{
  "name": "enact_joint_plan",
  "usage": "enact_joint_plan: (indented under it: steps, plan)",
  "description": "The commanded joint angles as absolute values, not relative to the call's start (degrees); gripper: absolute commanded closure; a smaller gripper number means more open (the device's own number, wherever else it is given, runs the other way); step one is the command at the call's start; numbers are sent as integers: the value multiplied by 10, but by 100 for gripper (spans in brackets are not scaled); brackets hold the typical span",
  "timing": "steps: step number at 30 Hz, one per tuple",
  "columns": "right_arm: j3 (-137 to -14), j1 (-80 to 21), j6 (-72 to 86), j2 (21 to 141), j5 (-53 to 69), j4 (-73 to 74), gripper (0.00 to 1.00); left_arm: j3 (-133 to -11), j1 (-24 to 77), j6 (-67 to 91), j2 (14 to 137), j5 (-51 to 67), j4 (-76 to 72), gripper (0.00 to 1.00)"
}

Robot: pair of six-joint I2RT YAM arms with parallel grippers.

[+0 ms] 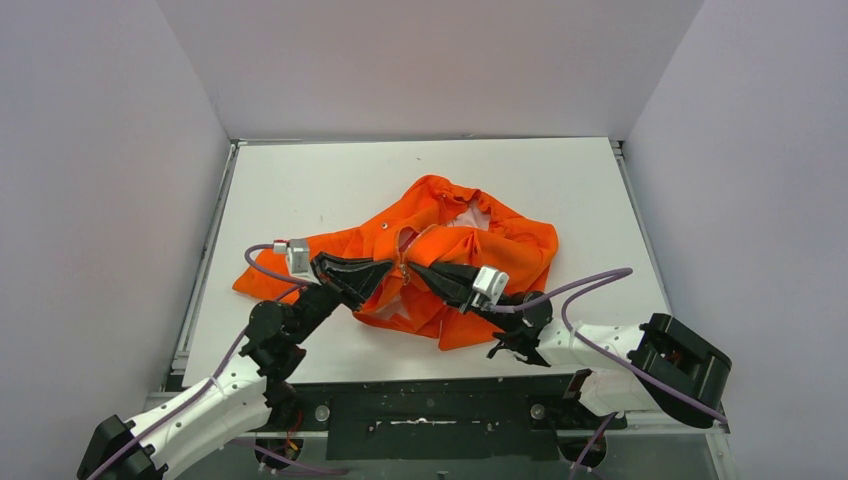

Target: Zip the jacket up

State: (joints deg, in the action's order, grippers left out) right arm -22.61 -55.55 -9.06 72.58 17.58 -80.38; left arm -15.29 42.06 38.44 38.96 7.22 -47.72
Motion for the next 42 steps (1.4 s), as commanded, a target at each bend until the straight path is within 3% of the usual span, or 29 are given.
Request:
enact_joint_plan:
  steps: [1,24,42]
  plan:
    - [-252,-564,-111,714,159,-847,100,-166,427,374,377,68,-503,100]
    - [-249,-580,-131,704,142,-833,100,-174,435,364,380,58,-487,100]
    - [-267,-616,-147,739,59,-923,100,-175,448,356,379,40,-472,100]
